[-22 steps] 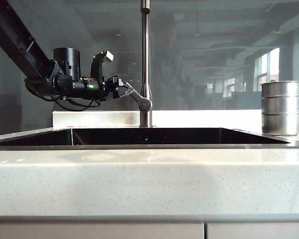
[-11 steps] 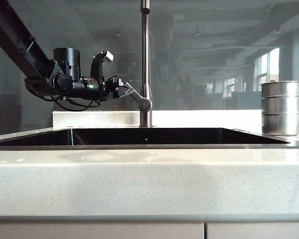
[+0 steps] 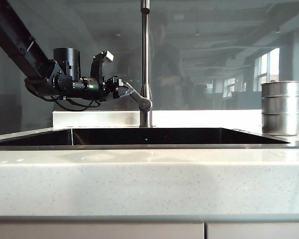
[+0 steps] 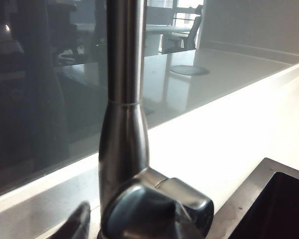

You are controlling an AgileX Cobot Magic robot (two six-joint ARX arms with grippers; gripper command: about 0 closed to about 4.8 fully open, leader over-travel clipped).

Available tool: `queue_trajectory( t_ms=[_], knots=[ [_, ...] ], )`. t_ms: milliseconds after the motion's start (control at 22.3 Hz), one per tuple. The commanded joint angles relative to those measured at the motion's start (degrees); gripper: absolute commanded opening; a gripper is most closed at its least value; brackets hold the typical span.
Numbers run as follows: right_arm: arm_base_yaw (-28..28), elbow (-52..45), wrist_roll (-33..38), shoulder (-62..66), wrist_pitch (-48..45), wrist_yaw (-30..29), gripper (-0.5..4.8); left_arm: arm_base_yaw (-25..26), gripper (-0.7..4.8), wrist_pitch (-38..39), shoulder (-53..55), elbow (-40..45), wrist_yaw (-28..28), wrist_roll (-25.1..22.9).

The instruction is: Pick up the mug next to the sink, go to the faucet to get some water, pour the water into the sink, and finally put the mug back to its place.

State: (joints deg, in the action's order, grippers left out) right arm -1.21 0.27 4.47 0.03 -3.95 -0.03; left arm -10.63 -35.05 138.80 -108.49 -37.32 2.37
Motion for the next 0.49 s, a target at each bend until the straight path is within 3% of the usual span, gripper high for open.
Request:
queue_trajectory(
  t_ms=[45,314,493],
  knots=[
    [-0.07,-0.20,-0.17,-0.13,-0.94,0.07,-0.06,0.20,2.06,-0.13,-0.11,-0.02,1.29,-0.04],
    [-0.07,-0.20,-0.15,-0.13,-0.94,0.07,-0.06,0.20,2.06,-0.37,-0.11,-0.02,1.68,-0.50],
    [-0.07,-0.20,-0.17,-0.13,-0.94,0.07,-0.06,0.22,2.06,-0.85,-0.28,-0.02,7.61,-0.42]
  ],
)
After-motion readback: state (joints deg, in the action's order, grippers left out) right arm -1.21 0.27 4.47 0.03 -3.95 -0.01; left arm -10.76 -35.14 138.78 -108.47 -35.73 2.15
